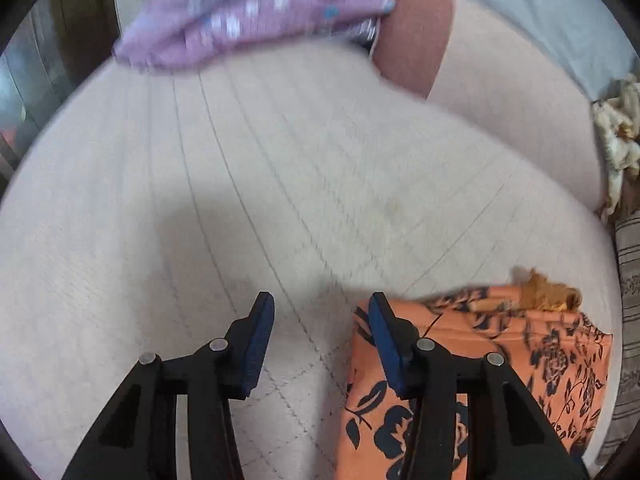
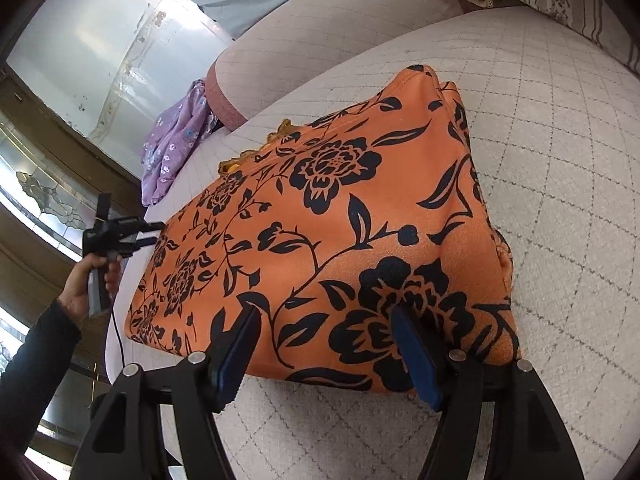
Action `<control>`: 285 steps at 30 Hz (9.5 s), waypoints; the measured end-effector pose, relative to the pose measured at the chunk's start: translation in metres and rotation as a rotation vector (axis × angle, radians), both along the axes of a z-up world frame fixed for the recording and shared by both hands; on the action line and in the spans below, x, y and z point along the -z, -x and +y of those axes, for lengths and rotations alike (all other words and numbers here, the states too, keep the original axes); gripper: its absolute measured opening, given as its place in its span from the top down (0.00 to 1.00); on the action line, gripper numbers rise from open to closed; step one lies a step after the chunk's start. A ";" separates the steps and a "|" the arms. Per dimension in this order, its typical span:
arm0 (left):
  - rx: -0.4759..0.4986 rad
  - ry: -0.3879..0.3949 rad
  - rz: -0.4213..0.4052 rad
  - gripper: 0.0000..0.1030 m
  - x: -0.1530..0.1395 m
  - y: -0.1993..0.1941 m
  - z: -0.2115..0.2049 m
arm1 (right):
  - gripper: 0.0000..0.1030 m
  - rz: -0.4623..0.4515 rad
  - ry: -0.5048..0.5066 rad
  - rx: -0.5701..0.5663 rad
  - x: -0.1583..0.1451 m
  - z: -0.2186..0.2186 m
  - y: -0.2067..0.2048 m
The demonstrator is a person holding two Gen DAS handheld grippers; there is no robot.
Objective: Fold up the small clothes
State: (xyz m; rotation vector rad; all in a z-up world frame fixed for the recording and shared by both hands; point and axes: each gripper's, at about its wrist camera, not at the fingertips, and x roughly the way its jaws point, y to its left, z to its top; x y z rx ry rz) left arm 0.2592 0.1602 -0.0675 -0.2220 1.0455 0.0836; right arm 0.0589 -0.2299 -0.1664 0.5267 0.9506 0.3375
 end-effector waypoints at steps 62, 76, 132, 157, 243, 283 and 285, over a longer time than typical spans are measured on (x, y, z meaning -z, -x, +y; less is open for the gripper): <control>0.237 -0.087 -0.004 0.21 0.039 0.165 -0.125 | 0.42 0.048 -0.006 0.173 -0.070 -0.067 -0.096; 0.140 0.003 -0.076 0.21 -0.005 0.208 -0.100 | 0.21 0.053 -0.322 0.118 -0.019 -0.043 0.006; 0.180 -0.130 -0.072 0.21 0.016 0.166 -0.148 | 0.15 0.047 -0.182 0.349 -0.021 -0.108 0.008; 0.213 -0.149 -0.032 0.16 0.046 0.152 -0.157 | 0.76 0.136 -0.090 0.262 0.005 -0.105 -0.119; 0.059 -0.064 -0.084 0.08 -0.005 0.209 -0.100 | 0.24 0.123 -0.113 0.246 0.000 -0.022 0.012; 0.137 -0.123 -0.069 0.08 0.009 0.192 -0.143 | 0.19 0.160 -0.325 0.406 0.011 -0.031 0.052; 0.146 -0.132 -0.077 0.08 0.007 0.193 -0.148 | 0.19 0.163 -0.333 0.427 0.012 -0.035 0.042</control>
